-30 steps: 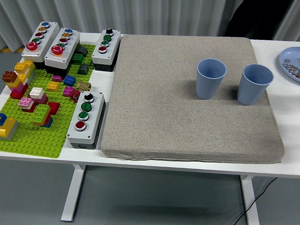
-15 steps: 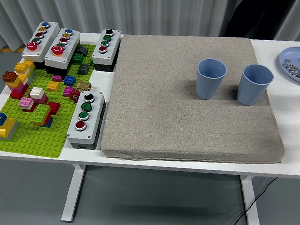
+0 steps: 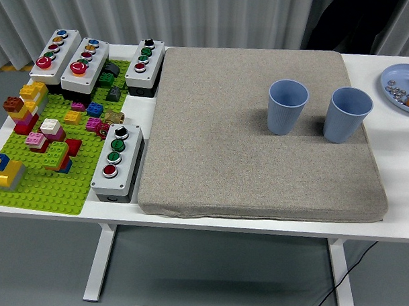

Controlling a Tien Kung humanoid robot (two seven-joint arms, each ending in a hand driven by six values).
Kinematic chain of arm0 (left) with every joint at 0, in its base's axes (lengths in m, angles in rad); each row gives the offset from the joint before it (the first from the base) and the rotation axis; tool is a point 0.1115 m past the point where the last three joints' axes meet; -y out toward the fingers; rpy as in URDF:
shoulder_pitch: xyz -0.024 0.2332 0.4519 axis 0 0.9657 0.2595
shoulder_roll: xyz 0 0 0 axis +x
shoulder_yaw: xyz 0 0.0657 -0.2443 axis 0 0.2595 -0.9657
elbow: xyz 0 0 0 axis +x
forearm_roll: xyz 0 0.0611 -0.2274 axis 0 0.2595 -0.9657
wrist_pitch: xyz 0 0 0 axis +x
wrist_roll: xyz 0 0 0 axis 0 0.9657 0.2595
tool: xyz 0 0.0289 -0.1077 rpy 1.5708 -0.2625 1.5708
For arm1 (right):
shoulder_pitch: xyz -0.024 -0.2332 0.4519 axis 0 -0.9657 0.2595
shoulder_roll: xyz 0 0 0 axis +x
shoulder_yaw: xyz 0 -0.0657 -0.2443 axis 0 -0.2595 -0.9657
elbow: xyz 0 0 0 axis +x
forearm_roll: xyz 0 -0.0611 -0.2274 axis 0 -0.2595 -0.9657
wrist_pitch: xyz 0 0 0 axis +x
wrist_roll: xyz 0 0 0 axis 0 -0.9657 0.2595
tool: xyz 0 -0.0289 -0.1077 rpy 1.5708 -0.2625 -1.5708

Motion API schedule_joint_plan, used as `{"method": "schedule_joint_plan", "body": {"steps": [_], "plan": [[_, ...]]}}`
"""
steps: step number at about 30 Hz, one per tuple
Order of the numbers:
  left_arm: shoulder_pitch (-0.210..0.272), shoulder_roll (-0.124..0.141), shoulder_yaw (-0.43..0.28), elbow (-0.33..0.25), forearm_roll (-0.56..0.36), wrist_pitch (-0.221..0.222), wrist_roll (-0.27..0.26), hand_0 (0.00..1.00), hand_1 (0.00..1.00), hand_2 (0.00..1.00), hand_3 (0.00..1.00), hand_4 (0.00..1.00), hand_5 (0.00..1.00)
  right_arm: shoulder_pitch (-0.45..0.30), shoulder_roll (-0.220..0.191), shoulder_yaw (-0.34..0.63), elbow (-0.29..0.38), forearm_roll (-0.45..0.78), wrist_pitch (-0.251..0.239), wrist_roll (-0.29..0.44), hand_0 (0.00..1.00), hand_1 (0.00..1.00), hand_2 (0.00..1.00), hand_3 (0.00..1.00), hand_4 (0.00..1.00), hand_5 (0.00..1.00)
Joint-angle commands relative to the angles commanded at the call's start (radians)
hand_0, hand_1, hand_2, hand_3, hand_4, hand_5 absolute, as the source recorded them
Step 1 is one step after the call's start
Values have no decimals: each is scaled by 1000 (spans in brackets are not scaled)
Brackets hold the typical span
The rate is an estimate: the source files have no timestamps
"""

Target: Pick cup pour cup place

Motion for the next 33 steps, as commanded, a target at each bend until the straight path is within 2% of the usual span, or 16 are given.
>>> {"method": "schedule_joint_plan", "body": {"steps": [33], "plan": [[-4,-3,-16,0,13,4,-2,767,796,842,745,514,953,1,0,18,3,-9,2,2,926,822,839,826,756,998]]}}
